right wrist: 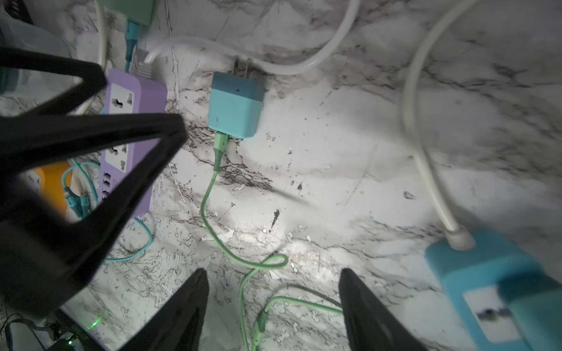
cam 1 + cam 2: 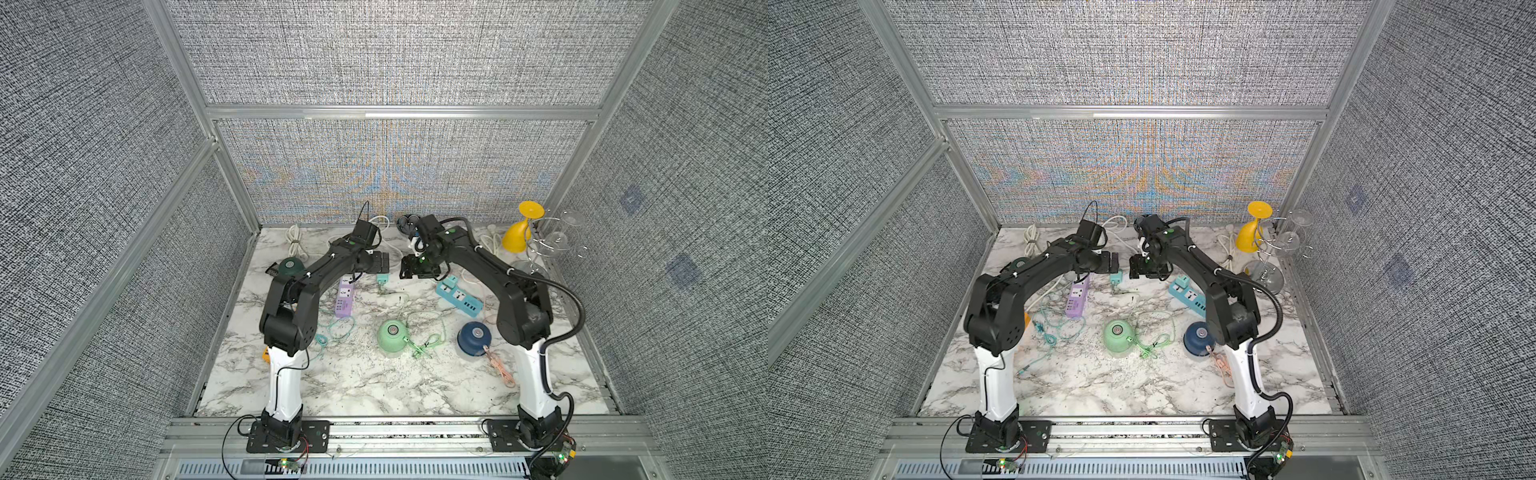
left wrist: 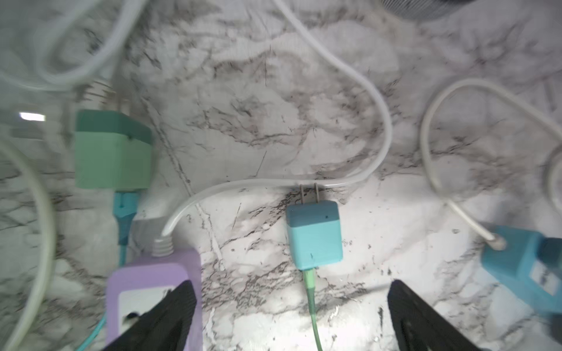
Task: Charge the cordless meat grinders
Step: Pick up the plug from the center of the board.
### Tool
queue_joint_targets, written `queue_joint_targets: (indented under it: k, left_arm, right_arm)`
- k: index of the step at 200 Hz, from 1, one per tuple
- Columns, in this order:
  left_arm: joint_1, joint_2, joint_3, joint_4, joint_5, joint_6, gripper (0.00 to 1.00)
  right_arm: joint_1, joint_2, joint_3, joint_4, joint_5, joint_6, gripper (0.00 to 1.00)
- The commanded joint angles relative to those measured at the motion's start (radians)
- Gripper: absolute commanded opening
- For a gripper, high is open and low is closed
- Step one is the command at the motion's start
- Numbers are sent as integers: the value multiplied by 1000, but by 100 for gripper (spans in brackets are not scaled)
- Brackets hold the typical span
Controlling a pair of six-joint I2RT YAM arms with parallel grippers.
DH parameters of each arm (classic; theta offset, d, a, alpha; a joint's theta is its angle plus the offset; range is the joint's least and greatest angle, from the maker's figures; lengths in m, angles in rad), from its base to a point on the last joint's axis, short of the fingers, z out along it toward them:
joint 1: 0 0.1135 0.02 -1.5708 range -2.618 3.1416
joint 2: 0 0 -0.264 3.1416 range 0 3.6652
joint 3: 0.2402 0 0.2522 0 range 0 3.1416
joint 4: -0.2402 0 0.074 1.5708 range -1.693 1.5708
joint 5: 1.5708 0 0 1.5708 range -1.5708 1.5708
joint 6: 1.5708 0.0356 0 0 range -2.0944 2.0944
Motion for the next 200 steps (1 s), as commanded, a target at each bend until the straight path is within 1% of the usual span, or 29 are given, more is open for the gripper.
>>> queue_joint_targets:
  k: [1,49,63,102,128,156,200]
  left_arm:
    - [-17,84,95,-166,-24,27,99]
    - [-68,184,204,-205,-53,-5,99]
    - [-75,225,258,-249,-97,-17,98]
    - [-83,323,362,-308,-146,-42,87]
    - [-86,369,416,-325,-138,-60,78]
    - [-95,395,465,-357,-142,-65,75]
    - [-99,389,453,-360,-153,-69,72]
  right_arm:
    - [1,-78,-70,57,24,16,71]
    - [3,-192,-220,126,-21,26,71]
    - [4,-209,-248,138,-31,25,71]
    - [4,-250,-301,159,-47,17,71]
    - [4,-278,-325,172,-55,12,71]
    - [3,-297,-341,173,-50,5,71]
    - [1,-307,-353,184,-57,9,71]
